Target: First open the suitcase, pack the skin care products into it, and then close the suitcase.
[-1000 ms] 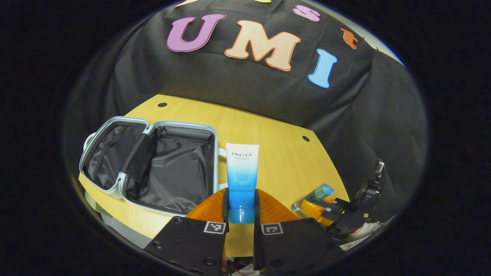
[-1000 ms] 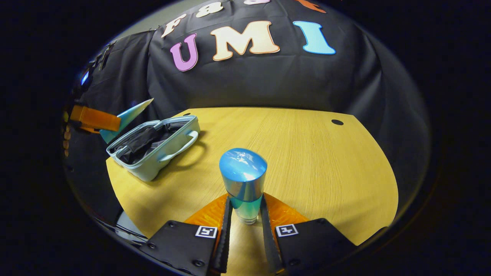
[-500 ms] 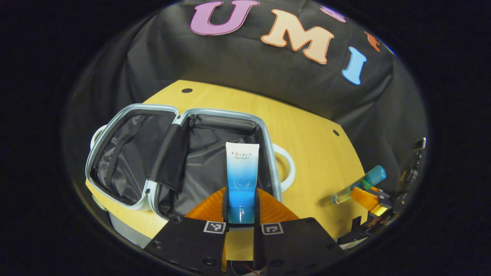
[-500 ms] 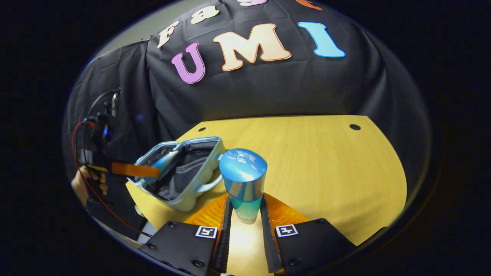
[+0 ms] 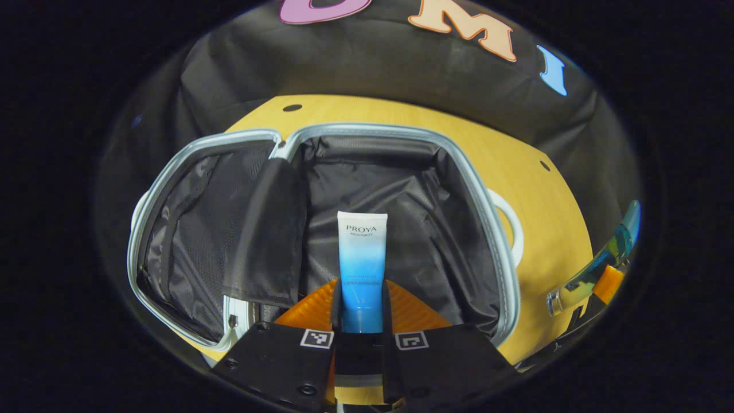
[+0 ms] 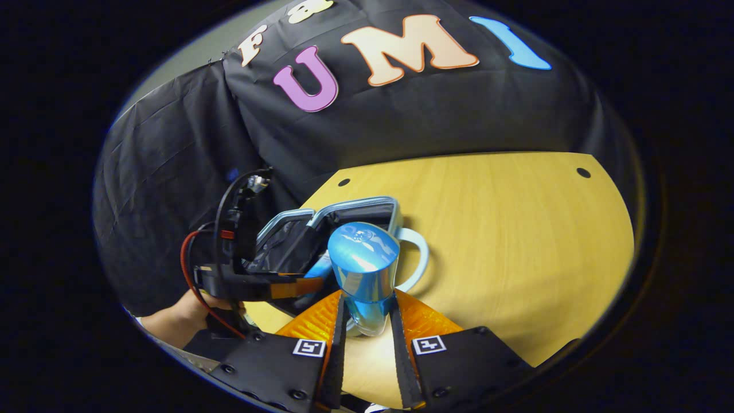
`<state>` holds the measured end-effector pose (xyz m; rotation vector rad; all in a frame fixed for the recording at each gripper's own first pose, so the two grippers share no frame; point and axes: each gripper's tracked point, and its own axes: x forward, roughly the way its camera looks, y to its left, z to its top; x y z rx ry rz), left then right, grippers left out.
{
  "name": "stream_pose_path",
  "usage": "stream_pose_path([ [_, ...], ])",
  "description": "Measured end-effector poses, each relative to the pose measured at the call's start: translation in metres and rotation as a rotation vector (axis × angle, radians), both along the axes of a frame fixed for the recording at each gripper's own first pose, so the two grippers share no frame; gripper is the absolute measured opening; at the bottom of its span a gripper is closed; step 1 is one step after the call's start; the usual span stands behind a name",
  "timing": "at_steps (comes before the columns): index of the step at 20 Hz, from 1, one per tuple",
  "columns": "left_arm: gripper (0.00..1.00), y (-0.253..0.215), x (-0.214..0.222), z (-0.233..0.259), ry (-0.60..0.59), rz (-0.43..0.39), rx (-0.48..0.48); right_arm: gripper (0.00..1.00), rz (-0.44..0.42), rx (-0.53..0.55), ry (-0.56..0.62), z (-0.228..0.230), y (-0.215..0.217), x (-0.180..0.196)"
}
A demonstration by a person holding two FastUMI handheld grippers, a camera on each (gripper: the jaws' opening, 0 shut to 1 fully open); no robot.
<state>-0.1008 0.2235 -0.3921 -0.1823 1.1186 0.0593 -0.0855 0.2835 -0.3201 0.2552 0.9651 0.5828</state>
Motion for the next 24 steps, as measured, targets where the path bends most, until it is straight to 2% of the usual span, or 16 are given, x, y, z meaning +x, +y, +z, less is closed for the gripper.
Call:
stream_pose_path([
  [3,0.27,-0.004,-0.003,0.002,-0.017,0.012,-0.074,0.4,0.027,-0.007,0.013,-0.004,0.027,0.002],
  [4,0.37,-0.003,0.002,0.006,-0.046,0.019,-0.078,0.4,0.034,-0.007,0.023,-0.006,0.035,0.003],
  [5,0.41,-0.004,0.006,0.017,-0.079,0.017,-0.099,0.4,0.037,-0.007,0.034,-0.007,0.045,0.004],
  [6,0.54,-0.001,0.01,0.03,-0.117,0.017,-0.113,0.4,0.042,-0.007,0.044,-0.01,0.054,0.004],
  [7,0.63,0.002,0.014,0.04,-0.147,0.014,-0.126,0.4,0.049,-0.013,0.055,-0.016,0.063,0.003],
  [8,0.82,0.009,0.017,0.051,-0.177,0.016,-0.133,0.4,0.057,-0.023,0.07,-0.023,0.072,0.002],
  [11,0.83,0.047,0.023,0.081,-0.243,0.046,-0.12,0.41,0.086,-0.072,0.12,-0.049,0.094,-0.011],
  [12,0.83,0.065,0.025,0.088,-0.263,0.06,-0.108,0.37,0.094,-0.09,0.127,-0.058,0.1,-0.014],
  [14,0.83,0.104,0.02,0.098,-0.29,0.1,-0.073,0.37,0.1,-0.124,0.149,-0.073,0.107,-0.021],
  [17,0.83,0.169,0.005,0.101,-0.29,0.196,-0.021,0.41,0.087,-0.169,0.188,-0.091,0.115,-0.026],
  [18,0.83,0.192,-0.004,0.099,-0.28,0.232,-0.007,0.37,0.082,-0.181,0.199,-0.094,0.117,-0.026],
  [19,0.83,0.213,-0.01,0.097,-0.275,0.268,0.003,0.41,0.064,-0.175,0.198,-0.094,0.121,-0.023],
  [20,0.83,0.231,-0.017,0.096,-0.269,0.307,0.0,0.38,0.05,-0.18,0.205,-0.096,0.124,-0.02],
  [22,0.83,0.266,-0.028,0.091,-0.26,0.385,-0.01,0.41,0.01,-0.192,0.215,-0.102,0.128,-0.011],
  [23,0.79,0.282,-0.034,0.088,-0.253,0.416,-0.006,0.37,-0.014,-0.202,0.223,-0.105,0.127,-0.008],
  [24,0.83,0.298,-0.038,0.084,-0.247,0.44,0.006,0.41,-0.039,-0.21,0.233,-0.107,0.127,-0.005],
])
